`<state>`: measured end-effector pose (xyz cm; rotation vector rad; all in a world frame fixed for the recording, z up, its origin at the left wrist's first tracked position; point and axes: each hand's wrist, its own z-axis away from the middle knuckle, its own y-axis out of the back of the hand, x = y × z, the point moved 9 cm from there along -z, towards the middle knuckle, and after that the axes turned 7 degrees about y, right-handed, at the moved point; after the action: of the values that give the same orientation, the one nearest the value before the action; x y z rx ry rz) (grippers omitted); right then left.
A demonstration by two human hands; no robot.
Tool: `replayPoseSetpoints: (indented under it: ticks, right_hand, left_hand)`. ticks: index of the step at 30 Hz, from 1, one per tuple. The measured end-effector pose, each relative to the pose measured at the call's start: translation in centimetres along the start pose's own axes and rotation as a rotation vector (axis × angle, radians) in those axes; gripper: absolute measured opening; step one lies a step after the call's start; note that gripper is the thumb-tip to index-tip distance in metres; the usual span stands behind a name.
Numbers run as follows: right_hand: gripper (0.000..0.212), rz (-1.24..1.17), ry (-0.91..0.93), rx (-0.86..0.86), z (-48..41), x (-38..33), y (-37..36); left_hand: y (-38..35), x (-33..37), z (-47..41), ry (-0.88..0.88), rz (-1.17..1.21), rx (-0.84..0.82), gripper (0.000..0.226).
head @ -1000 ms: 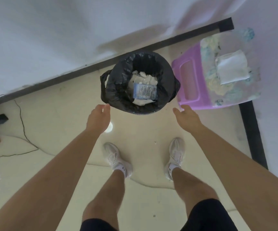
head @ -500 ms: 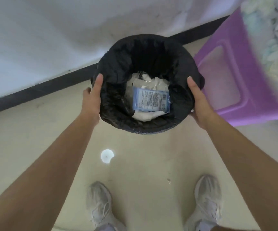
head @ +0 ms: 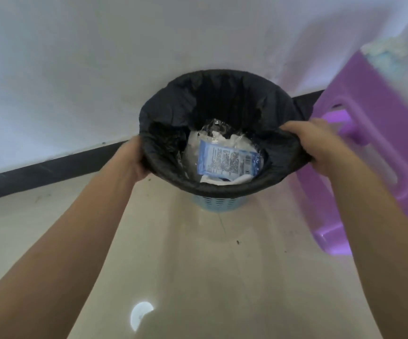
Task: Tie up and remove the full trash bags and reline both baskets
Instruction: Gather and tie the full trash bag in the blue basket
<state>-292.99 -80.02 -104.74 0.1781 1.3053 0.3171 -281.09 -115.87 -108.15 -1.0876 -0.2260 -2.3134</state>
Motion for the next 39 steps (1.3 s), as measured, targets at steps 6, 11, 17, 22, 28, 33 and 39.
replayPoseSetpoints:
  ticks: [6,11,17,22,28,33,39]
  right_hand:
    - [0.023,0.233,0.081,0.084,2.0,-3.5,-0.1]
    - [0.023,0.414,0.112,0.127,2.5,-3.8,0.0]
    - [0.044,0.699,0.199,0.084,3.9,-5.6,-0.1]
    - [0.044,0.826,0.459,0.320,4.6,-12.0,4.8]
    - [0.037,0.370,0.860,0.690,9.4,-22.7,8.8]
    - [0.019,0.208,0.851,0.534,9.5,-27.0,9.1]
    - [0.064,-0.215,0.683,0.421,8.2,-21.8,9.4]
  left_hand:
    - [0.0,12.0,7.1,-0.574,-0.152,0.367,0.017]
    - [-10.8,10.8,13.1,-0.900,-0.655,-0.039,0.005]
    - [-17.2,11.8,20.5,-1.067,-0.575,-0.344,0.031]
    - [-13.2,16.0,19.8,-1.119,-0.411,-0.147,0.032]
    - [-6.8,20.2,19.0,-1.045,-0.056,0.158,0.035]
    - [-4.9,22.5,19.8,-1.005,0.068,0.180,0.032]
    - [-5.0,19.5,17.4,-0.806,0.134,0.138,0.030]
